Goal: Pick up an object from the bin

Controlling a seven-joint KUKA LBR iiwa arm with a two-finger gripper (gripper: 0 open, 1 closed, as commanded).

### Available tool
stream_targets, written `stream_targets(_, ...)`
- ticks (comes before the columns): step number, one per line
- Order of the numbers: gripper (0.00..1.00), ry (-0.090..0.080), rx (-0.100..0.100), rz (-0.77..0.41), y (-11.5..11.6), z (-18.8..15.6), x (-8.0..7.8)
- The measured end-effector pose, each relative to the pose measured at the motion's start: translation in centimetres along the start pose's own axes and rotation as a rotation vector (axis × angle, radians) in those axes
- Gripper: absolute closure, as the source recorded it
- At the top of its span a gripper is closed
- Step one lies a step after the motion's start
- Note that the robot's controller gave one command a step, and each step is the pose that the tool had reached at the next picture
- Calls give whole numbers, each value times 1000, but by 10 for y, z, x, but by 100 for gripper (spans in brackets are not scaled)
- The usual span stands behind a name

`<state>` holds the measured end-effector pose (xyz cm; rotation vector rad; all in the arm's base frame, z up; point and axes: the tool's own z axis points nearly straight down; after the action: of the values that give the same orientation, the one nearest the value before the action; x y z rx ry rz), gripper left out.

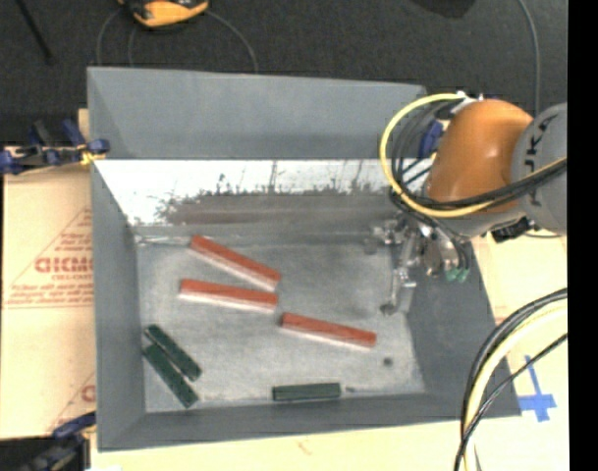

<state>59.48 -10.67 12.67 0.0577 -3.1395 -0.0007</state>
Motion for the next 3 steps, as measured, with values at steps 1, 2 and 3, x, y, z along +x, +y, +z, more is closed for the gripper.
stream_targets(1, 0, -9, -1, 53, -4, -21, 0)
stream_targets(2, 0, -12, 4, 21, 6, 14, 5)
stream_targets(3, 0, -5, 0, 56, 76, 31, 61)
